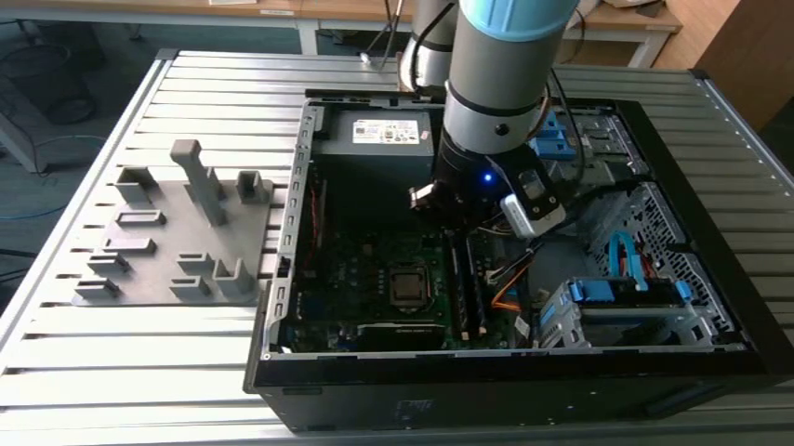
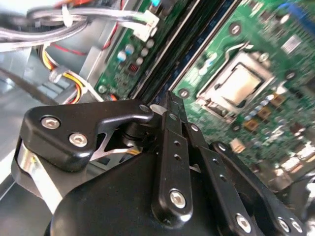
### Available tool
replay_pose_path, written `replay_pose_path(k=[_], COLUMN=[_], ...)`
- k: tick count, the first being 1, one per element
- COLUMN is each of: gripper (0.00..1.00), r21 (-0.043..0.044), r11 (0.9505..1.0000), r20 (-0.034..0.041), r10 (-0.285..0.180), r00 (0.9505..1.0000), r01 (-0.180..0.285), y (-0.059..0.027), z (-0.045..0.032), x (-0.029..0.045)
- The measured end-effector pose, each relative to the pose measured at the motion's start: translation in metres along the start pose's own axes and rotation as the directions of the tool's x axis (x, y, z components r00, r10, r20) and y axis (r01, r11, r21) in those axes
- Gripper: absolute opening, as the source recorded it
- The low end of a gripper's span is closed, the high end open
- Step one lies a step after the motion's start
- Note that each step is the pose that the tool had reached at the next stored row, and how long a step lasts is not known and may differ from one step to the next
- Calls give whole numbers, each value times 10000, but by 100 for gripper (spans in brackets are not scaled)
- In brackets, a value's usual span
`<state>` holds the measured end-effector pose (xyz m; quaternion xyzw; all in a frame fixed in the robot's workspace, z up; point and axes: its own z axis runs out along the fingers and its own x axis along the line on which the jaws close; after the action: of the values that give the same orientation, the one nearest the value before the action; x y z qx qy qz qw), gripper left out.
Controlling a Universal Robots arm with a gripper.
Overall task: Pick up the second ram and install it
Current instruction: 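Press down the second ram until it locks into place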
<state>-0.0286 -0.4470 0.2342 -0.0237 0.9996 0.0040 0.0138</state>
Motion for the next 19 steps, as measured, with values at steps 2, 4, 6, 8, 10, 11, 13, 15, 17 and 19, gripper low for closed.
replay_pose_path(k=[2,4,6,8,10,11,13,15,17,19], gripper=[10,10,10,10,10,10,10,10,10,10], r21=[0,-2,-1,8,20,23,15,1,-12,24], r11=[10000,10000,10000,10000,10000,10000,10000,10000,10000,10000], r20=[0,0,0,-4,-9,-10,-6,4,17,5], r10=[0,0,0,-1,-1,-1,-1,-1,-1,-1], r00=[10000,10000,10000,10000,10000,10000,10000,10000,10000,10000], r01=[0,0,0,1,1,1,1,1,1,1], y=[58,95,114,126,132,135,136,140,144,140], z=[38,75,111,145,177,189,198,181,150,93], x=[-8,-14,-15,-15,-13,-13,-13,-15,-17,-17])
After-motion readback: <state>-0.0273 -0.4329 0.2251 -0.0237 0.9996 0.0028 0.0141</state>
